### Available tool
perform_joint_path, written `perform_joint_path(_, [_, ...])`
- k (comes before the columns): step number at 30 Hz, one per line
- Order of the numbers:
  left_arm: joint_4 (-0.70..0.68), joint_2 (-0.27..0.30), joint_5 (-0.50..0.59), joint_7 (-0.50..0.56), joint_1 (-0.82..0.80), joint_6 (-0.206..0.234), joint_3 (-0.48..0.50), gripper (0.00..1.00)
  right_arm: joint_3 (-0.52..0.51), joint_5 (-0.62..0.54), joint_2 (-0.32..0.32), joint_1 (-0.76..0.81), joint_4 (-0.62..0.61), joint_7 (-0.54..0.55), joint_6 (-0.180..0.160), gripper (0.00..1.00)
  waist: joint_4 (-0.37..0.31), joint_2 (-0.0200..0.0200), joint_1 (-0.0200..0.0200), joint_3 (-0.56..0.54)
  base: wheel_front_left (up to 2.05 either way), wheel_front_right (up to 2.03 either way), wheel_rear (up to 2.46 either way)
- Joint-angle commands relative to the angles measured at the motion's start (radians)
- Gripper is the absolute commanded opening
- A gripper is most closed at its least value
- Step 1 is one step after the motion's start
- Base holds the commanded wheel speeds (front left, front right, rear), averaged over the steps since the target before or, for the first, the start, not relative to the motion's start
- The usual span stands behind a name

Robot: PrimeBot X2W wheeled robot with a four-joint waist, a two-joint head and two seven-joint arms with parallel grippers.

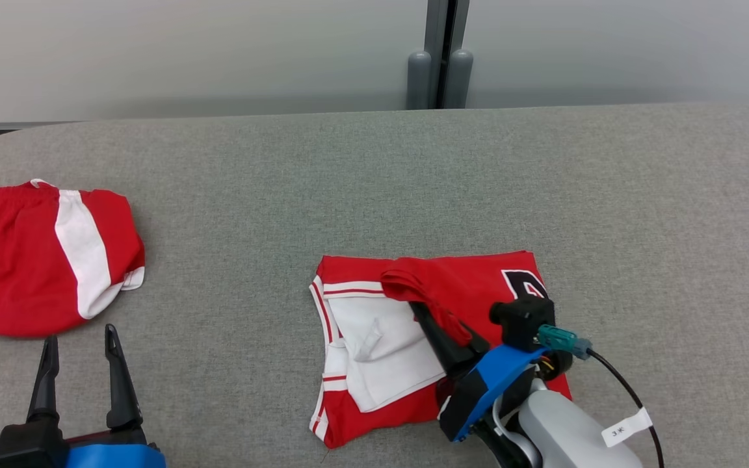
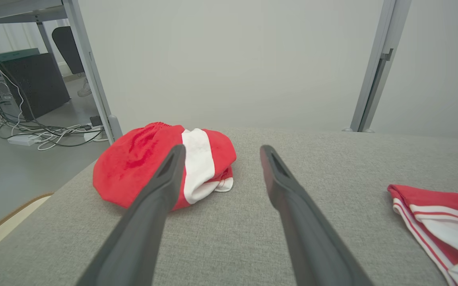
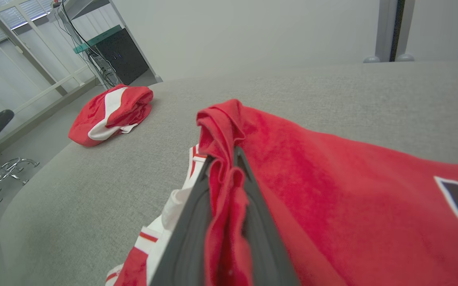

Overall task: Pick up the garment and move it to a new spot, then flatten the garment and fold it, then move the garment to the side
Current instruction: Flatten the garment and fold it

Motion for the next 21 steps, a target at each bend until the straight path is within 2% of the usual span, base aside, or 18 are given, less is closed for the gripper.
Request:
perform_joint_path(1, [0.002, -0.001, -0.006, -0.004, -0.015, 0.002, -0.002, 1.00, 0.011, 0.014, 0.000, -0.014, -0.008, -0.004, 0.000, 0.00, 0.003, 0.0000, 0.0000, 0.003, 0.00, 0.00, 0.00])
perform_joint_path(9, [0.010, -0.001, -0.009, -0.004, -0.035, 0.004, -0.017, 1.00, 0.132, 0.093, 0.000, -0.070, -0.021, -0.018, 0.000, 0.00, 0.021, 0.0000, 0.0000, 0.020, 0.00, 0.00, 0.00])
perform_joint_path(18, [0.019, -0.001, -0.017, -0.004, -0.050, 0.009, -0.041, 1.00, 0.179, 0.139, 0.000, -0.134, 0.062, -0.031, 0.000, 0.00, 0.045, 0.0000, 0.0000, 0.034, 0.00, 0.00, 0.00])
perform_joint_path(19, [0.019, -0.001, -0.019, -0.004, -0.051, 0.011, -0.045, 1.00, 0.185, 0.141, 0.000, -0.139, 0.074, -0.032, 0.000, 0.44, 0.047, 0.0000, 0.0000, 0.035, 0.00, 0.00, 0.00])
perform_joint_path(20, [0.019, -0.001, -0.021, -0.004, -0.050, 0.012, -0.049, 1.00, 0.195, 0.146, 0.001, -0.140, 0.079, -0.033, 0.000, 0.95, 0.049, 0.0000, 0.0000, 0.035, 0.00, 0.00, 0.00])
perform_joint_path(21, [0.018, -0.001, -0.023, -0.004, -0.050, 0.015, -0.052, 1.00, 0.201, 0.152, 0.001, -0.143, 0.085, -0.034, 0.000, 1.00, 0.051, 0.0000, 0.0000, 0.036, 0.00, 0.00, 0.00])
